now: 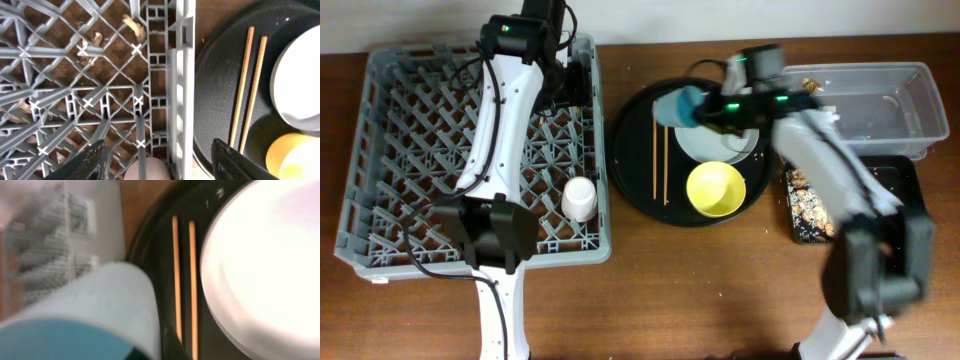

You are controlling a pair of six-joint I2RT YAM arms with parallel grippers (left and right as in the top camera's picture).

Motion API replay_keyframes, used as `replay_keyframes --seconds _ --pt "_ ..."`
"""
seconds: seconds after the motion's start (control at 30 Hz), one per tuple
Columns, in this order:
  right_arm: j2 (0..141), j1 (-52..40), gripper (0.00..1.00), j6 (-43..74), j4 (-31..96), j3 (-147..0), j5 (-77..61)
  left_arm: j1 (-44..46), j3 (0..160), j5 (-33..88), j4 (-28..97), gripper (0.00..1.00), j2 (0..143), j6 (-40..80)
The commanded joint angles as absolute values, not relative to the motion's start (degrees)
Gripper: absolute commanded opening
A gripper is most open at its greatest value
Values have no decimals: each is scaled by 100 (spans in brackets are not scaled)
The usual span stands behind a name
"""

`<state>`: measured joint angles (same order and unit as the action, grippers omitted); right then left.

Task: Sort waste into correct bins and load items into the dishwasher rack
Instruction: 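Lift the blue cup and hand it to the left gripper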

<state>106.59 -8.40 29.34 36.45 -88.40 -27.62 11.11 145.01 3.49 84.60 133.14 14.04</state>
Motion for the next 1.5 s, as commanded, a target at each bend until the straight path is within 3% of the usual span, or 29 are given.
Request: replay_keyframes --seconds 0.0,0.07,0.17,0.23,0.37,0.43,0.53,0.7,0.93,1.17,1.4,1.43,1.47 --pt "9692 -585 4 1492 5052 -8840 -3452 1103 13904 2027 8285 65 13124 746" --pt "9266 -401 4 478 6071 -8667 -4633 1107 13284 3450 8145 65 13124 143" --pt "8381 368 4 -69 5557 -7113 -6184 1107 12925 5592 8309 66 13124 -1098" --pt "8191 1083 4 523 3424 -5863 -7710 1114 12925 6493 8368 70 13124 -1361" --pt "8379 838 4 3553 -672 -5592 -7461 1100 12925 8206 8366 83 13124 -1361" --pt "8379 624 4 4108 -1466 -5592 -7030 1079 12925 9021 8364 86 13122 -1361" --pt "8547 -38 4 3942 -1507 -5592 -6152 1079 12925 9019 8632 87 13122 -1253" --pt "9354 -633 4 3951 -2394 -5592 -5940 1249 12925 8982 8851 87 13122 -1385" --pt "9354 -701 4 4556 -3540 -5594 -6128 1476 12925 8436 8862 87 13122 -1382" --pt "9351 -327 4 4554 -3538 -5669 -6775 1485 12925 8158 8949 87 13122 -1380" --pt "9476 -576 4 4200 -3057 -5666 -6464 1490 12925 8313 9207 86 13122 -1382" --pt "9592 -674 4 4204 -3063 -5669 -6427 1490 12925 8311 9203 85 13122 -1385" --pt "9596 -674 4 4204 -3059 -5669 -6427 1487 12925 8311 9203 77 13122 -1382"
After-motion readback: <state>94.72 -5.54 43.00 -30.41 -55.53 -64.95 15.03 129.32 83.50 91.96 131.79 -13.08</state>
